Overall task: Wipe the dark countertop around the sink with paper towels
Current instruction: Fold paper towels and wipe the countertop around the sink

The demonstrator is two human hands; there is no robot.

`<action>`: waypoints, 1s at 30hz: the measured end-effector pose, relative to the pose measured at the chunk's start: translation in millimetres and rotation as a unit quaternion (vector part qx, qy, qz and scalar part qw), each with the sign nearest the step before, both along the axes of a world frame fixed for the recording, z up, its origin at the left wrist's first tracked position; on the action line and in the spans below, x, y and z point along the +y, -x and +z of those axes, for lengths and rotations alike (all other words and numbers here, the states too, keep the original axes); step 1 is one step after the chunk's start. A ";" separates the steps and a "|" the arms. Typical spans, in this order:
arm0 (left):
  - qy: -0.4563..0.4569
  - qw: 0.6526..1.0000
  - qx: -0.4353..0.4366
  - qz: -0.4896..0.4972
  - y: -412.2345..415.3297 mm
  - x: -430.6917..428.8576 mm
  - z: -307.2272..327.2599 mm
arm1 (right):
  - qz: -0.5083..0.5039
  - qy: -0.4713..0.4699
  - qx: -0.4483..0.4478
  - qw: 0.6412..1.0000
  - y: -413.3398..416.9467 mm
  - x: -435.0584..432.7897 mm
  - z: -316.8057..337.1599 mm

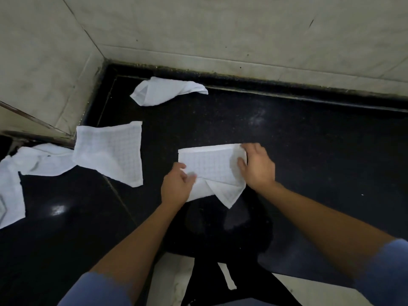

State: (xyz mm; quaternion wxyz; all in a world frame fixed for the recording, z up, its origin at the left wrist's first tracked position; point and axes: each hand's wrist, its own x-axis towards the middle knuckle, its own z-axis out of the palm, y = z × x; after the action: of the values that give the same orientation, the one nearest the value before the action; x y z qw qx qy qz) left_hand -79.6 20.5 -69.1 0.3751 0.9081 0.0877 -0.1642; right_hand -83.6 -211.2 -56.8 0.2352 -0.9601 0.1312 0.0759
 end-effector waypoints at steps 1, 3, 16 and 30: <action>-0.028 0.998 -0.001 -0.056 9.2 0.2 0.5 | 0.054 -0.002 -0.011 0.998 14.2 4.7 2.0; -0.111 0.982 -0.014 -0.152 25.8 5.0 -3.9 | 0.147 -0.006 0.016 0.989 45.1 17.2 -0.6; -0.130 0.929 -0.203 -0.280 72.3 36.6 -9.3 | 0.292 0.146 -0.121 0.937 92.0 -1.0 -28.8; -0.046 0.966 -0.069 -0.244 112.4 43.1 -2.7 | 0.332 0.139 0.011 0.933 124.1 39.1 -17.1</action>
State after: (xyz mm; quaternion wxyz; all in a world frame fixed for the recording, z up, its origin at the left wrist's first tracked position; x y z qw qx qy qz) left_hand -192.0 63.6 -71.7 0.2867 0.9274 -0.1550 -0.1838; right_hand -207.7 -172.1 -73.8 0.0595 -0.9710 -0.1836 0.1413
